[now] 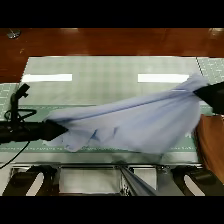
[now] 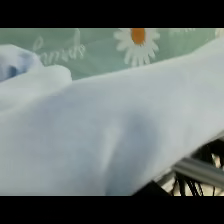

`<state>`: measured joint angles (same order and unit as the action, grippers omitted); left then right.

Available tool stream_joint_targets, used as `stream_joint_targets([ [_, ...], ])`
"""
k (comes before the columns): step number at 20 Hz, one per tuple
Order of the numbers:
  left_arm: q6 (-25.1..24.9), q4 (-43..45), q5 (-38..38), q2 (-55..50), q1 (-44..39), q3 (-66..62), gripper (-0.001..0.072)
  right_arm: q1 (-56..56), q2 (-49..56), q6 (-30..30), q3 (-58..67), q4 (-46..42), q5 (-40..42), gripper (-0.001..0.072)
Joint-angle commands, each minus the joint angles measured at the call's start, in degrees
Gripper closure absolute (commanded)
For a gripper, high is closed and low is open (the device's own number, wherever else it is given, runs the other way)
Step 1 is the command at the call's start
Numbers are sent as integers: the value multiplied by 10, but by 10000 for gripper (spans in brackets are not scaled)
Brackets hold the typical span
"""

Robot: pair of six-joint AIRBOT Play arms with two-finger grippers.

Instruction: Fold the shirts.

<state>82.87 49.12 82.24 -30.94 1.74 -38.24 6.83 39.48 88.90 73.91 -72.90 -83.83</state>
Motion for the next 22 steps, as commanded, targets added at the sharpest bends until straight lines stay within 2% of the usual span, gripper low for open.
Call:
stream_joint_targets([
  [1,-30,-5,-129,-90,-3,34,685,-16,70,15,-95,-61,97,692],
  [4,-56,-10,-176,-236,-3,-13,685,-68,186,8,-76,-20,193,691],
  [8,-94,-80,-227,-419,-3,-108,685,-105,351,-75,-39,189,303,690],
  [12,-94,-156,-231,-531,-3,-197,681,-102,481,-70,11,299,367,689],
  [13,-92,-171,-231,-542,-3,-210,560,-102,499,-62,16,324,383,677],
  [14,-85,-175,-216,-547,-3,-218,163,-103,515,-62,22,352,387,402],
  [15,-92,-169,-182,-549,-2,-229,2,-105,525,-66,30,363,376,71],
  [17,-61,-101,-108,-548,26,-263,2,-126,530,-89,55,350,307,88],
  [20,-56,-14,12,-515,108,-269,3,-200,498,-85,82,266,155,92],
  [22,-57,12,8,-454,160,-208,3,-247,449,-85,73,141,72,92],
])
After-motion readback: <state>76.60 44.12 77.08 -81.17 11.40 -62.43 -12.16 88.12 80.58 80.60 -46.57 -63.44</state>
